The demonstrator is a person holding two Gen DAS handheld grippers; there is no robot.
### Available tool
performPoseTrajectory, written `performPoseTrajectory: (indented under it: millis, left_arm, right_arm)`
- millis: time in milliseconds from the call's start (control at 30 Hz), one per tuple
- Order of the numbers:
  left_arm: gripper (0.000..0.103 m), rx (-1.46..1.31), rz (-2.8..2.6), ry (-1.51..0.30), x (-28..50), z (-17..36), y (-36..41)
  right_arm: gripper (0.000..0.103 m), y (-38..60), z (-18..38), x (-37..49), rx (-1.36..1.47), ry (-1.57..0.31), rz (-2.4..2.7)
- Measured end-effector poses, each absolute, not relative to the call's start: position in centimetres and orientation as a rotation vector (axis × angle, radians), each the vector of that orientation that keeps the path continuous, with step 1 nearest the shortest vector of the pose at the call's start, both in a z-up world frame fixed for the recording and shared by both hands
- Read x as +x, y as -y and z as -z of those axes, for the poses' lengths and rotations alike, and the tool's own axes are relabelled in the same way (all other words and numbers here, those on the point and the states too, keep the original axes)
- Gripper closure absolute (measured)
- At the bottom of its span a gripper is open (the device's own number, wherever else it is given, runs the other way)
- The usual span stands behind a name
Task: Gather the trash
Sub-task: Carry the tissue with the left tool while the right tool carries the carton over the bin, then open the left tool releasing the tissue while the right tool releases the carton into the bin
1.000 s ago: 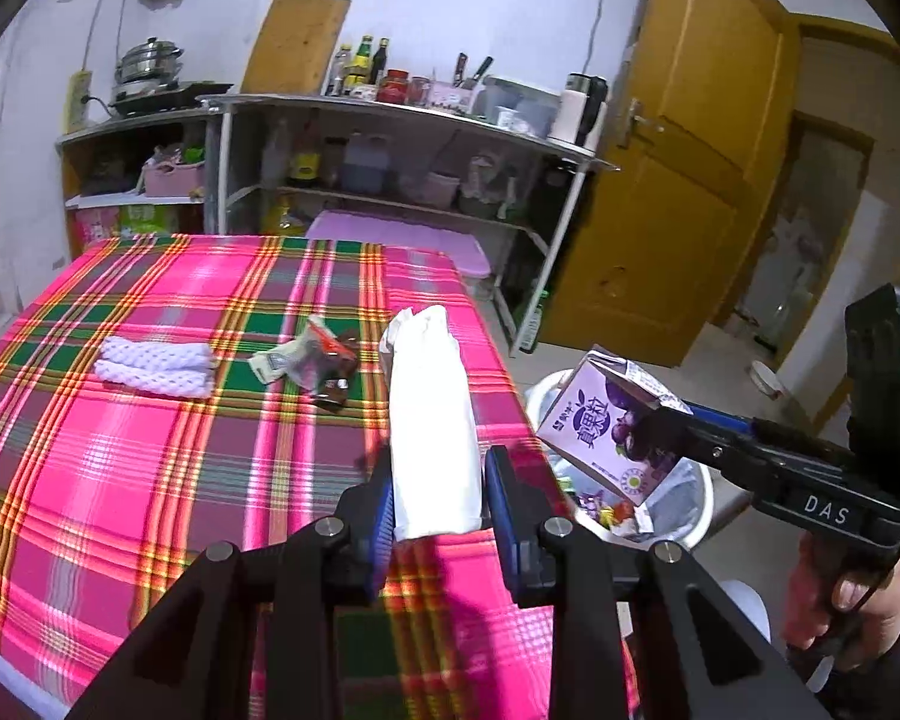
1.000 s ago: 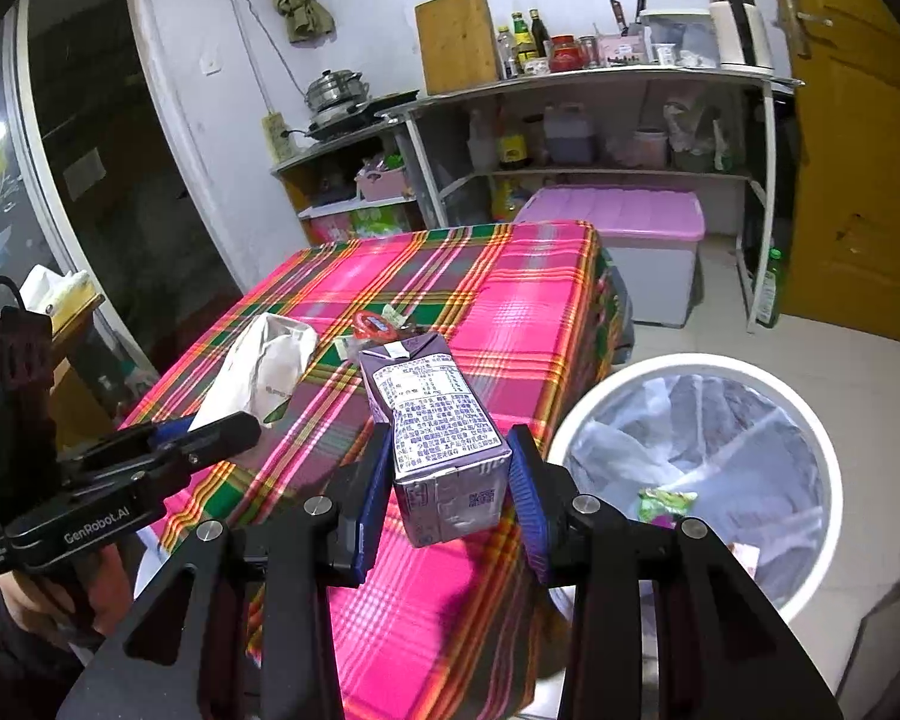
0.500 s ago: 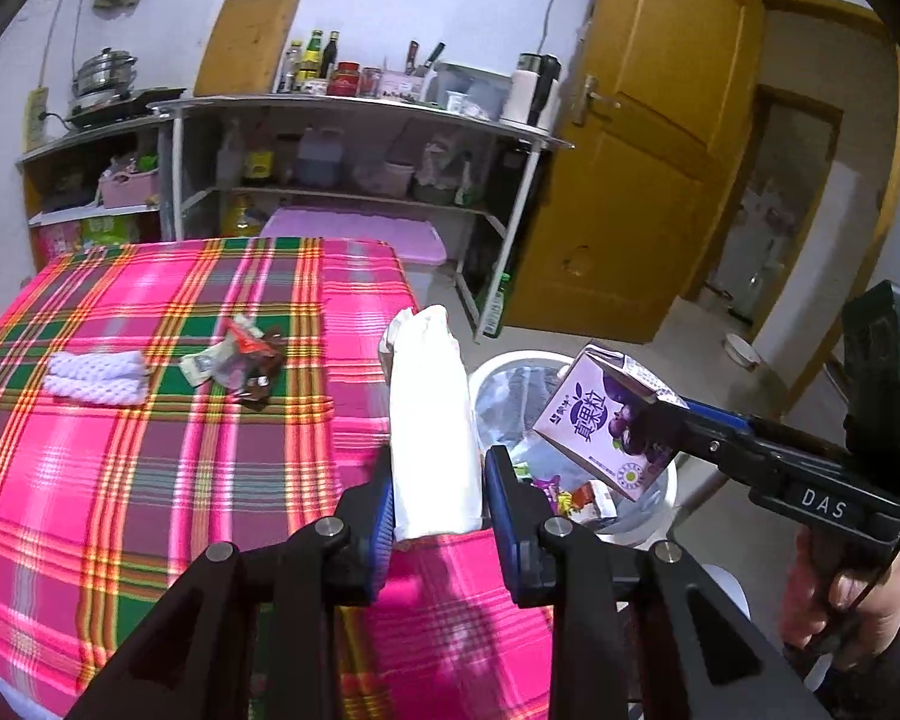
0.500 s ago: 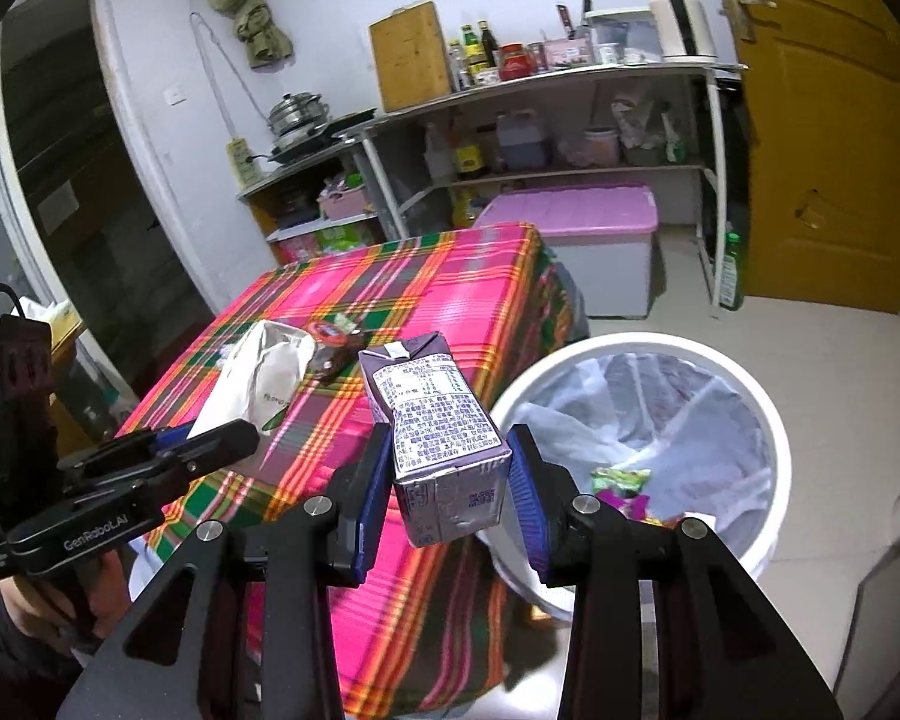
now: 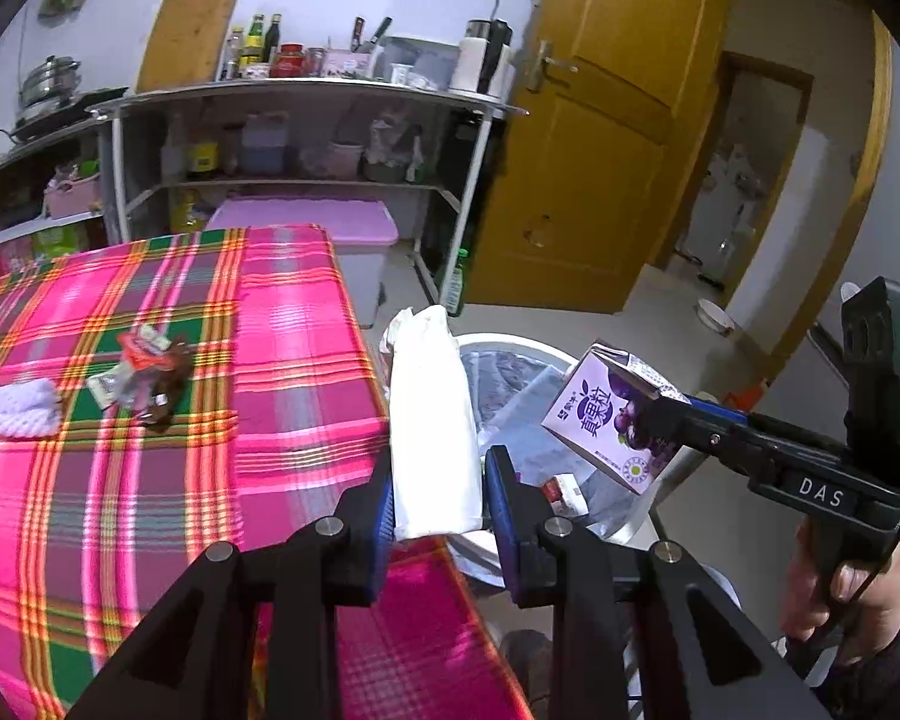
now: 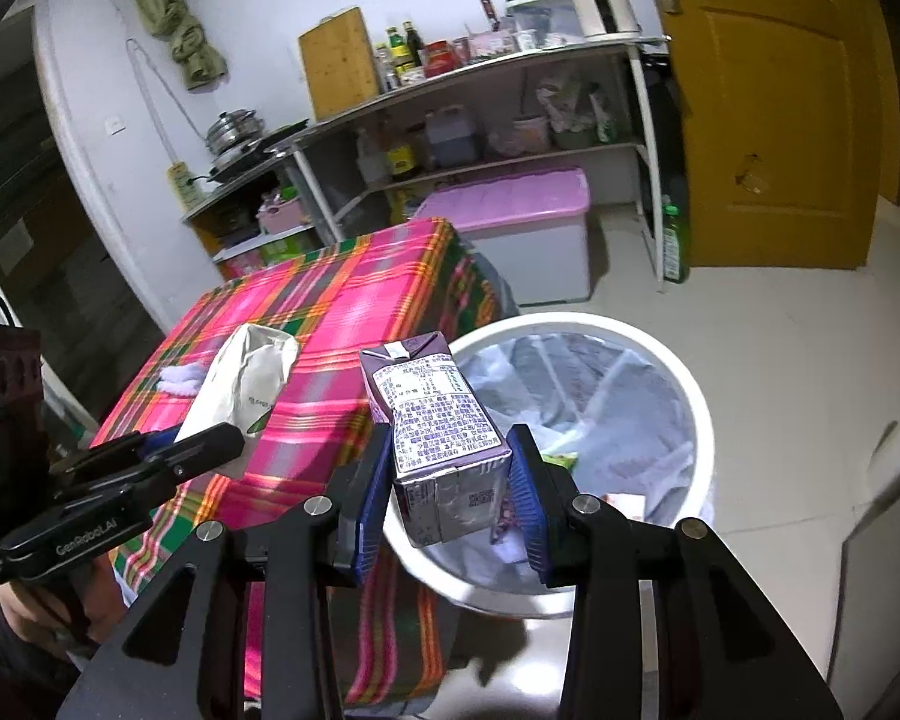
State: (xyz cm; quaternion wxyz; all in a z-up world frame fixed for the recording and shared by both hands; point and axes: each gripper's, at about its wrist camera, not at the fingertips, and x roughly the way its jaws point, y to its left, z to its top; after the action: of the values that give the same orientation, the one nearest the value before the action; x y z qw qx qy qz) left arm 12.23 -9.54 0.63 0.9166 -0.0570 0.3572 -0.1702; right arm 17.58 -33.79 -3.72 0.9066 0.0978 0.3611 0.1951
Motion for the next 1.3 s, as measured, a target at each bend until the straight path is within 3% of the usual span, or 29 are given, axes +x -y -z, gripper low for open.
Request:
performPoseTrajectory:
  millis: [833, 1067, 1300]
  left_arm:
    - [0.074, -0.065, 0.453, -0.913, 18.4, 5.2, 15.6]
    - [0.064, -0.077, 0.452, -0.942, 19.1, 6.1, 15.9]
    - [0.064, -0.095, 0.447, -0.903, 18.1, 4.7, 15.1]
  right_arm:
    - [0.063, 37.1, 9.4, 21.0, 0.247, -0.908, -0.312]
    - [0.057, 36.8, 9.6, 20.9, 0.216, -0.914, -0.313]
    - [0.057, 36.9, 8.3, 20.3, 0.229, -0.875, -0.31]
